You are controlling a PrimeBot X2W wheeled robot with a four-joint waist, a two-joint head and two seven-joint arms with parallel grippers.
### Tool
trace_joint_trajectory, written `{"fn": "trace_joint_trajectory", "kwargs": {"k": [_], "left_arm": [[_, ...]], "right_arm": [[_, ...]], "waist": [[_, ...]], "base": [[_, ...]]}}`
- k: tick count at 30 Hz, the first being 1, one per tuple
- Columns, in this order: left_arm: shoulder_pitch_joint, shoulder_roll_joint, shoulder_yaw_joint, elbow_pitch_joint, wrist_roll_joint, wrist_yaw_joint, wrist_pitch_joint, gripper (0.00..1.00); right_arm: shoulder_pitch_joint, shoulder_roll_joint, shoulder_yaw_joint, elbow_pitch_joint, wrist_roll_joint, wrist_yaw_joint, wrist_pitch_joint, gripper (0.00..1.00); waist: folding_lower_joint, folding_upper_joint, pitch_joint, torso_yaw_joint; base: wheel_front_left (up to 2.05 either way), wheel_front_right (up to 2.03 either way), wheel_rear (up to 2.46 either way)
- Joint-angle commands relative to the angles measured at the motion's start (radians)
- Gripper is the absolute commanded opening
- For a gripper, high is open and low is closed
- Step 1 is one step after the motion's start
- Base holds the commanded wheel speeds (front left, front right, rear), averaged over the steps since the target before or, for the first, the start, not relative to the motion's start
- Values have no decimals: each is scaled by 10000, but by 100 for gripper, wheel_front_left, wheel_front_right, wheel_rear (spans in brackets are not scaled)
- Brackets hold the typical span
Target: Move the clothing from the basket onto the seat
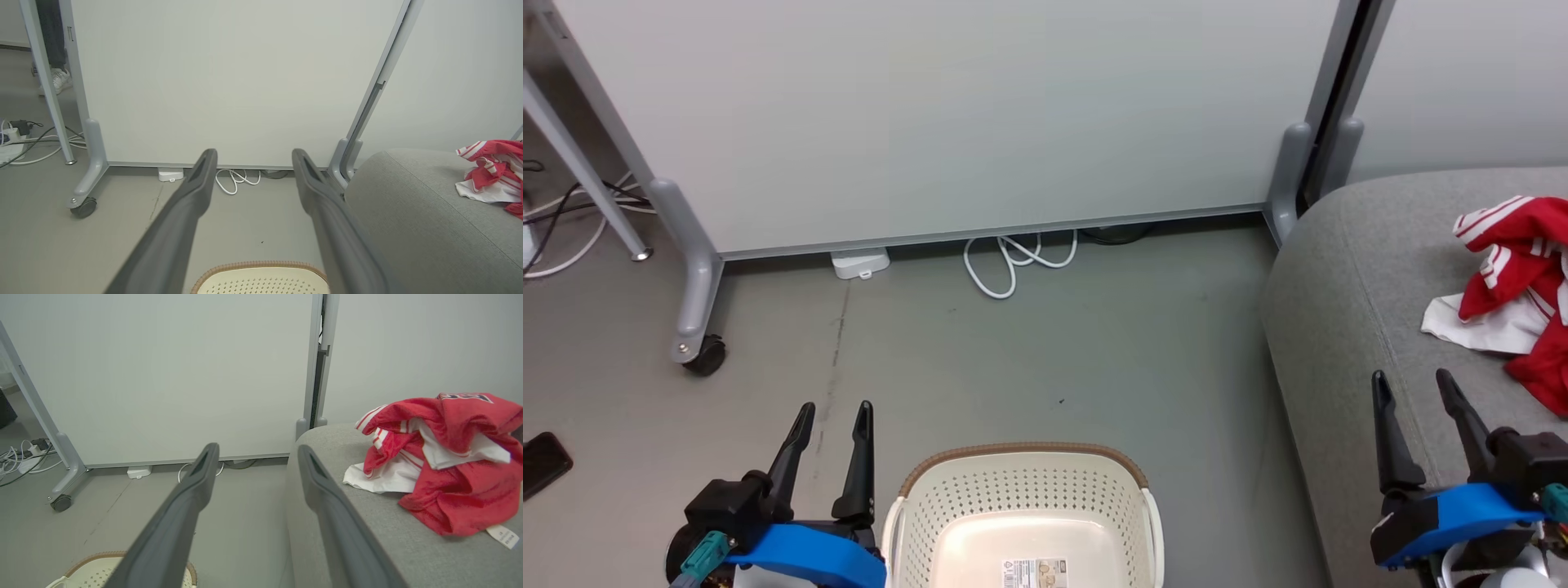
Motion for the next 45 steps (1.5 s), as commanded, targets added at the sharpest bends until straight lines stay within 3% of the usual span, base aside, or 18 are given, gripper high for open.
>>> {"fn": "trace_joint_trajectory", "kwargs": {"k": [1,29,30,39,45], "left_arm": [[22,60,82,86,15,-16,-48,100],[-57,162,93,328,-162,-17,-49,100],[14,100,116,373,-133,0,3,0],[705,-171,26,1128,-151,2,57,0],[611,-226,264,958,-1172,1,348,0]], "right_arm": [[231,5,45,-83,87,6,-92,100],[493,9,322,266,716,6,-392,100],[438,4,314,277,681,0,-328,0],[638,134,314,1170,724,0,-202,0],[521,123,301,1163,1945,0,26,0]], "waist": [[1,-1,-100,142],[1,-1,76,222],[2,-1,79,222],[2,-1,80,218],[2,-1,67,190]], "base": [[0,0,0],[0,0,0],[0,0,0],[0,0,0],[0,0,0]]}}
